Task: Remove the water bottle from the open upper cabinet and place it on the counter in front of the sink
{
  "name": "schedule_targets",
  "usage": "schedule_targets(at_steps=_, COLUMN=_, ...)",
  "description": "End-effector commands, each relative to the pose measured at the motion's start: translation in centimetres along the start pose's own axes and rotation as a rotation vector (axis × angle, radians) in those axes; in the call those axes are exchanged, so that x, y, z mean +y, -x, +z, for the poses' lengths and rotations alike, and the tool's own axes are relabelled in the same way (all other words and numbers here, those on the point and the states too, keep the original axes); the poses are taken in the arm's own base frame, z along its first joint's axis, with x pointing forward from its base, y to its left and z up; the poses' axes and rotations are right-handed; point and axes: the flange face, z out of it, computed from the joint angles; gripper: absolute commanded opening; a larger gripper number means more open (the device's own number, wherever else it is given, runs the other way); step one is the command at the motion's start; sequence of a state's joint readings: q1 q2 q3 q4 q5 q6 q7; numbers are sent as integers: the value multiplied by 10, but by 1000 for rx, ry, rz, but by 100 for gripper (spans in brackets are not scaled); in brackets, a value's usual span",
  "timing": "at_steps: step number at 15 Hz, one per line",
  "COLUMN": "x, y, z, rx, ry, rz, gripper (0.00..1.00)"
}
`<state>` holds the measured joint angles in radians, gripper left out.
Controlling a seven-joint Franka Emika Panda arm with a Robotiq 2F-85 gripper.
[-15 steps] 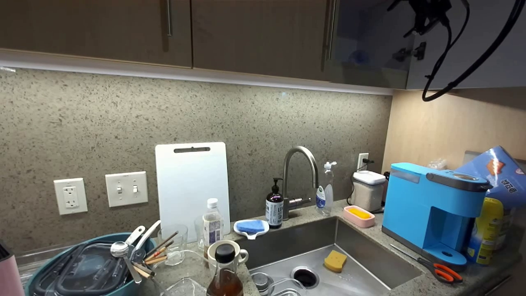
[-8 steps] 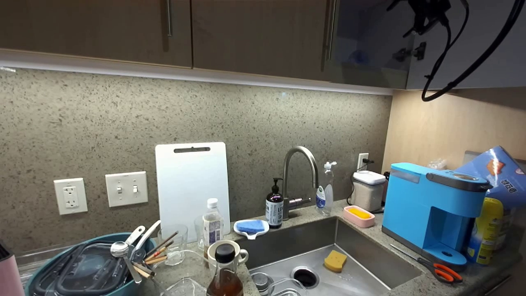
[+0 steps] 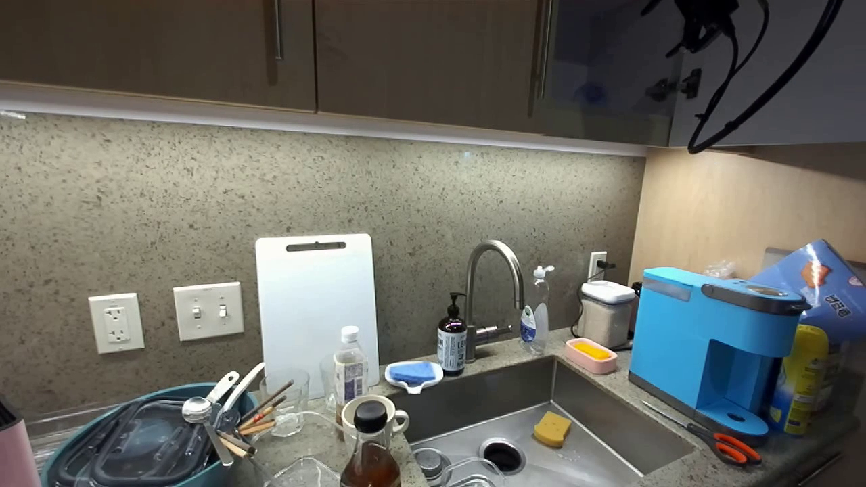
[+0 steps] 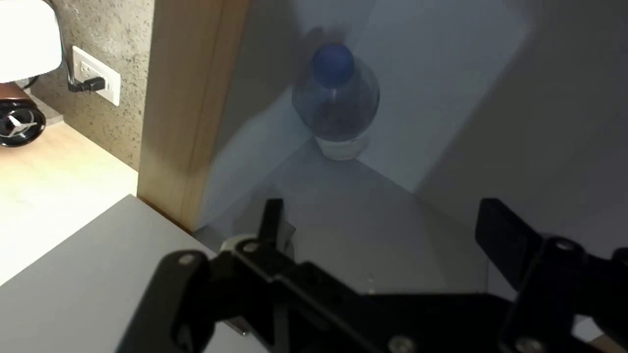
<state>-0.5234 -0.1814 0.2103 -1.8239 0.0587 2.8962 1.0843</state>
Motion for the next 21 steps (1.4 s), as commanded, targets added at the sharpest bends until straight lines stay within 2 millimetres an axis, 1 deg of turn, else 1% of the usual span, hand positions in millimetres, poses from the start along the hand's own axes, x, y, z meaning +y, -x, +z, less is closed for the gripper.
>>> schedule_targets(at_steps=1, x=-12, y=-40, z=35, rx=16, ry=28, rz=16, gripper=100)
schedule_targets(at_steps=2, x=-3, y=-22, z=17, rx=9, ry=17, rz=17, gripper=100)
schedule_targets(at_steps=3, x=-4, y=-28, z=22, rx=11, ry=17, rz=22, gripper=100)
schedule_targets(at_steps=5, x=-2, y=-27, z=26, rx=8, ry=22, rz=23, gripper=100)
schedule_targets(at_steps=6, x=-4, y=-24, z=25, rx=5, ry=18, rz=21, gripper=100)
schedule_targets(at_steps=7, x=-6, y=-27, z=22, rx=-24, ry=20, rz=14, gripper=100)
schedule_targets(at_steps=8, x=-5, y=-25, z=26, rx=-53, ry=22, rz=22, gripper=100)
schedule_targets(at_steps=10, x=-4, y=-25, z=24, rx=-95, ry=36, rz=28, gripper=100)
schedule_targets(at_steps=16, x=2, y=-35, z=22, rx=-142, ry=75, rz=32, gripper=100)
schedule_targets(at_steps=21, x=8, y=-39, z=17, rx=-245, ry=206, rz=37, gripper=100)
